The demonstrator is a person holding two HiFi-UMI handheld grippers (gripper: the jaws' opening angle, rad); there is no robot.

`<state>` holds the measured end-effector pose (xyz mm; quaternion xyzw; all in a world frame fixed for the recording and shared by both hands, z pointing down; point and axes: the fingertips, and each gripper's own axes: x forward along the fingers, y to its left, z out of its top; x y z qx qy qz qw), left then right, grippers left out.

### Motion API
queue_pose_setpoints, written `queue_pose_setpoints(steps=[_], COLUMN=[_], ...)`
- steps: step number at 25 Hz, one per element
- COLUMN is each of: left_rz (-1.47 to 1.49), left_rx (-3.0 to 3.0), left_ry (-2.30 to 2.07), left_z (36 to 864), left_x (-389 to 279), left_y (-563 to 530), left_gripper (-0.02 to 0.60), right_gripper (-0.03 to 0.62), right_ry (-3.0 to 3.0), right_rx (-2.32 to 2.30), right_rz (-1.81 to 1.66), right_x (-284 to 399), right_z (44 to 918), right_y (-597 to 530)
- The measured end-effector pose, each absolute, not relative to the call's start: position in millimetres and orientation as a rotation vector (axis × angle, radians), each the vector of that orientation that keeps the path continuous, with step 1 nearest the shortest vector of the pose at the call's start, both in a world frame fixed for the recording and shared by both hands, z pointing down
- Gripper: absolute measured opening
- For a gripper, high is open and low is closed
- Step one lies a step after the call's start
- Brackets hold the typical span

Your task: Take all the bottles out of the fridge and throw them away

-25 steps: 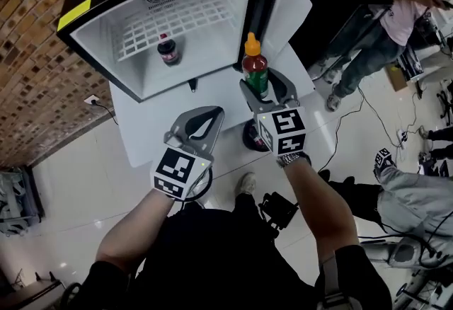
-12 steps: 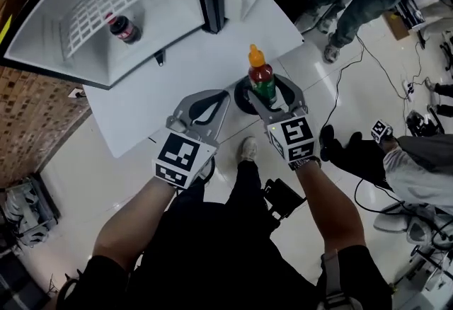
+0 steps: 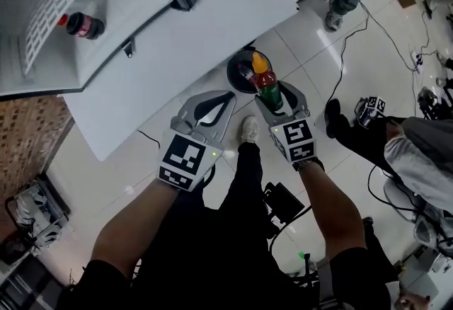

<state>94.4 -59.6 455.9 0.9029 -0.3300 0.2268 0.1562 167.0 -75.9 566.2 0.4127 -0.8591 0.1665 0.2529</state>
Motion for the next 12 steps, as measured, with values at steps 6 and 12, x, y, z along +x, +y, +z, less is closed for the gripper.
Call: queue_pose_setpoints(steps=[6,12], left_rz=[0.705,0.76], left_rx=[2.533,2.488], left_ry=[-0.901,-0.881], left_z=[500,538], left_x=[105,99], left_y=[-56,-55], left_gripper=[0.003,0.003], right_gripper=[0.264,0.232], right_ry=[-2.257,-2.19], right_rx=[1.093,1.068], right_rz=[0.53,0.609], right_x=[180,175], right_z=[639,713], right_y=[-79,-100])
